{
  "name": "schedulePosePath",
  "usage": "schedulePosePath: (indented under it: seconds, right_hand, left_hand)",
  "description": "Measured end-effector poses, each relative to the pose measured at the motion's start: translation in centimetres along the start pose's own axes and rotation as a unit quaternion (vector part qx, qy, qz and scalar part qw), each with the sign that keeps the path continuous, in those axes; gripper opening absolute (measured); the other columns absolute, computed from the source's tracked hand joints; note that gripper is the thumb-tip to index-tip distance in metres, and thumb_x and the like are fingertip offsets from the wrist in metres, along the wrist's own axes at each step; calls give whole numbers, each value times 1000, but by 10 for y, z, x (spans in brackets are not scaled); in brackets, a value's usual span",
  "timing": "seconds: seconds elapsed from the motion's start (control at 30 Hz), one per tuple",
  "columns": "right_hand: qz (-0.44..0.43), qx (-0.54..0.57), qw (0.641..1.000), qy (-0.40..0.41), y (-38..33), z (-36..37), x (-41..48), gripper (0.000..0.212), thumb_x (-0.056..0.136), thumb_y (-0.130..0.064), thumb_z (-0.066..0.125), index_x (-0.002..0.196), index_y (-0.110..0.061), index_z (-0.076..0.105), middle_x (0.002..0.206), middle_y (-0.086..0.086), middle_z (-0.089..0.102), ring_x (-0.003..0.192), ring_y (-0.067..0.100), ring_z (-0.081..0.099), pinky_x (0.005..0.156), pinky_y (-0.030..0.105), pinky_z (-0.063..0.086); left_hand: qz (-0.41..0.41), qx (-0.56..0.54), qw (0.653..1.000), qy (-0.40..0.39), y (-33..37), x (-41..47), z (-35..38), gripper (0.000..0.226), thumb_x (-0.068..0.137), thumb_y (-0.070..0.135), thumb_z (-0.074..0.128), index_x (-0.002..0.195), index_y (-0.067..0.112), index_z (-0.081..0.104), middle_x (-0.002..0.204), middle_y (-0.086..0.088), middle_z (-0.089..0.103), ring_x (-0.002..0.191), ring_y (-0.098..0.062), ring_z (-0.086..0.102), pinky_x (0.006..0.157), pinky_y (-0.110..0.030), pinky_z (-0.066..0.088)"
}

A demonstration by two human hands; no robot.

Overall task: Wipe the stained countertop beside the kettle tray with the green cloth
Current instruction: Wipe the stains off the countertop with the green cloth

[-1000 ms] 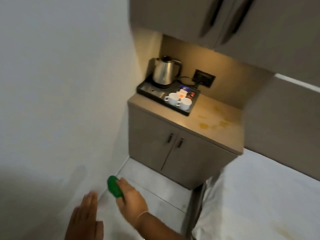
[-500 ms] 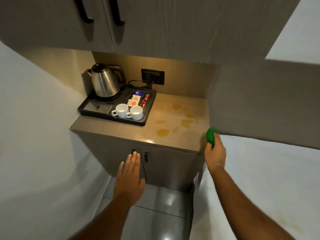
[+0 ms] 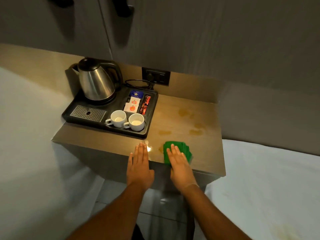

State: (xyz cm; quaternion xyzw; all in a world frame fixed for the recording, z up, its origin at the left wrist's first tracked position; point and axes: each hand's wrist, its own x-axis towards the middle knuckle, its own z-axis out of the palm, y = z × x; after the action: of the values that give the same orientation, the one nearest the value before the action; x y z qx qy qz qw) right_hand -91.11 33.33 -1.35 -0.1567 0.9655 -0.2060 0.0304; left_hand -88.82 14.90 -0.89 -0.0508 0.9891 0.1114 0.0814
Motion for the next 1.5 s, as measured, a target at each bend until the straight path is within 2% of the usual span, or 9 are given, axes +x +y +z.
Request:
schedulePosePath:
  seconds: [0.13,0.33,0.43,0.6,0.87,1.0,1.13,1.3,1.5]
  right_hand:
    - [72,12,997,5,44,-25,-11,79,90,-6,58,156,-40,28,168,-11,6,155,13,4,123,38,12]
    - [218,12,974,57,48,-49,90,69,97,-9,48,160,-12,19,168,9,12,155,26,10,126,42,11]
    - [113,47,992,34,-6,-25,116,72,93,-2,49,159,-16,25,167,5,13,155,24,9,126,41,8]
    - [-96,22,994,-45,-31,12,17,89,83,-4,57,160,-27,19,168,-5,12,155,8,4,125,38,11]
    - [215,-35,974,55,90,-70,108,71,93,-6,53,158,-11,26,166,13,17,153,33,15,124,49,15]
    - [101,-4,995,20,28,-40,148,73,91,-3,52,158,-18,28,167,6,16,155,27,12,126,44,10]
    - [-62,-5,996,-62,-8,-6,56,82,88,-6,53,159,-30,21,168,-6,11,155,11,3,124,38,6]
    - [110,-2,994,16,78,-59,29,77,88,0,56,157,-24,31,166,-3,20,154,21,16,124,45,20]
    - [243,-35,969,36,113,-98,181,67,96,-3,44,159,-12,23,168,11,9,155,29,6,125,43,6]
  left_hand:
    - [31,4,999,-17,-12,11,16,111,93,41,54,161,10,-28,173,-12,-29,161,-30,-24,134,-50,2]
    - [49,-20,998,-31,-22,15,23,119,89,41,59,160,14,-32,172,-8,-34,160,-26,-28,134,-48,1]
    - [32,-50,998,-20,-26,17,18,118,88,36,60,160,15,-31,173,-6,-31,161,-23,-24,133,-44,0]
    - [0,-67,998,-15,-24,20,13,117,89,28,62,161,13,-28,173,-10,-30,161,-25,-24,135,-45,2]
    - [-10,-50,998,-45,-16,28,14,120,89,32,64,161,11,-29,173,-12,-30,160,-29,-27,134,-48,-1]
    - [-18,-46,998,-43,-11,27,13,118,87,32,62,161,8,-26,174,-15,-27,161,-32,-24,134,-51,1]
    - [-19,-60,998,-27,-5,29,12,118,89,33,65,162,6,-24,173,-17,-25,161,-32,-23,134,-52,2]
    - [-6,-51,998,-42,-1,36,8,118,92,34,64,160,7,-29,170,-16,-34,159,-33,-28,134,-51,-2]
    - [-11,-39,996,-75,1,40,6,125,86,38,67,160,6,-28,168,-17,-38,157,-34,-33,132,-52,-7]
